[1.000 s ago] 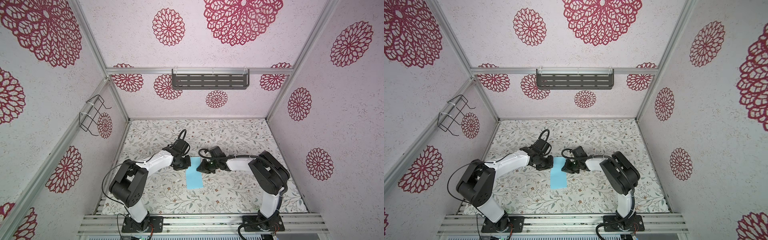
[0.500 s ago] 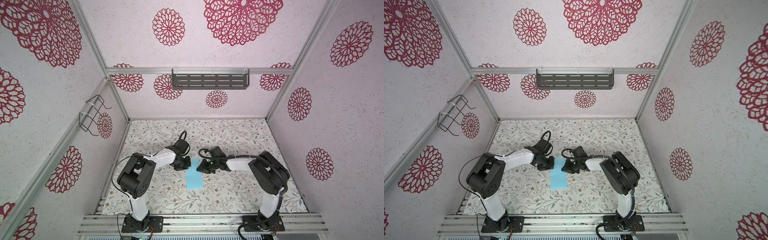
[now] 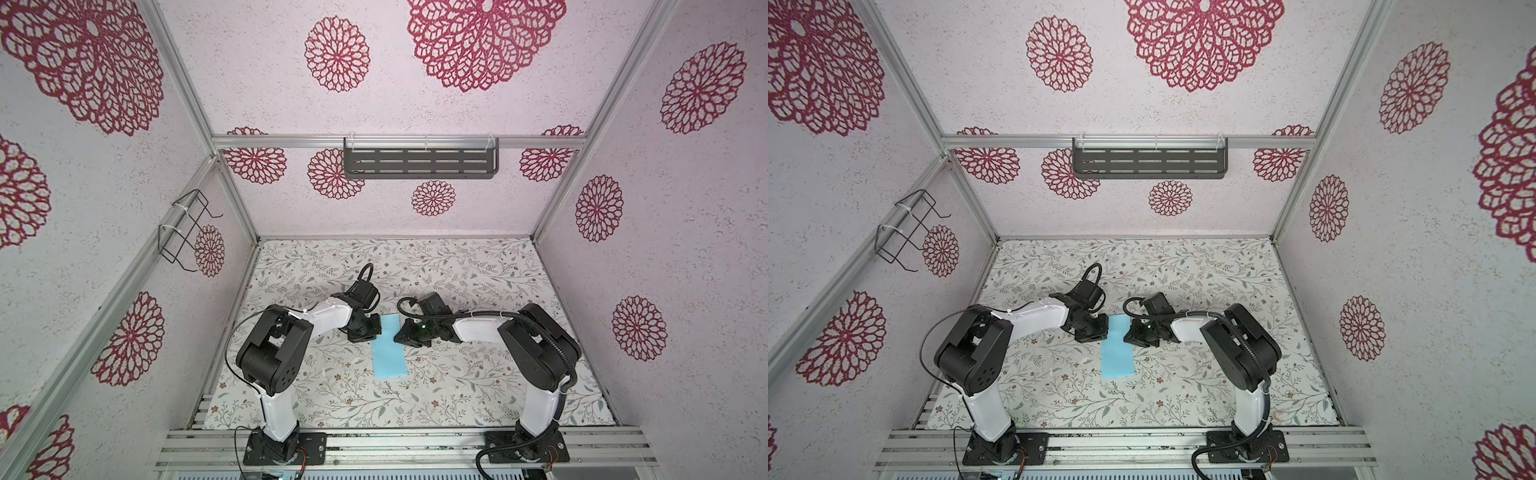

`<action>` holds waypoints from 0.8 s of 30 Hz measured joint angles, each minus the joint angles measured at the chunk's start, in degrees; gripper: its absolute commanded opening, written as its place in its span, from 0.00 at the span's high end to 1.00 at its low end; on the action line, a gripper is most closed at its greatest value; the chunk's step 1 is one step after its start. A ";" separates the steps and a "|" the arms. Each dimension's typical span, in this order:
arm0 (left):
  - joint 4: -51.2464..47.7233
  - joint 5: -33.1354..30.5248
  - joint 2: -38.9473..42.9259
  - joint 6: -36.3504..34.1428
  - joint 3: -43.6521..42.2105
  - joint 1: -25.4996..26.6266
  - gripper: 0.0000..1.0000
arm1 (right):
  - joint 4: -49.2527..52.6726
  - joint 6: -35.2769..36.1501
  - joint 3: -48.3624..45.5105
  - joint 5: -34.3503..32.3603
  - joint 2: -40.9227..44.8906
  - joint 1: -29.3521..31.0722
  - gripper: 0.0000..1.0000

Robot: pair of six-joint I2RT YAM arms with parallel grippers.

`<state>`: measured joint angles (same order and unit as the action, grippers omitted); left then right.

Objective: Fold a paper plane with a square sheet of paper (pick it up from the middle)

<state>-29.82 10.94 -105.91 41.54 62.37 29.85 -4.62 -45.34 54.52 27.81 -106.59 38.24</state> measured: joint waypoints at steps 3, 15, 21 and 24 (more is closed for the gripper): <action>0.09 0.09 0.00 0.00 -0.07 0.00 0.97 | 1.92 0.83 0.04 -1.20 1.22 -0.52 0.80; 0.11 0.26 0.00 0.00 -0.09 0.00 0.97 | 1.88 2.58 8.61 -1.81 -0.83 -0.96 0.80; 0.09 0.39 0.00 -0.02 -0.09 0.00 0.97 | 2.40 3.32 10.29 -1.77 -5.38 -0.96 0.80; 0.09 0.39 0.00 -0.02 -0.09 0.00 0.97 | 3.34 3.91 11.04 -2.47 -6.69 -0.98 0.80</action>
<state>-29.74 11.33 -105.91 41.52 62.28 29.85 -1.28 -41.43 65.56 25.34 -113.27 37.26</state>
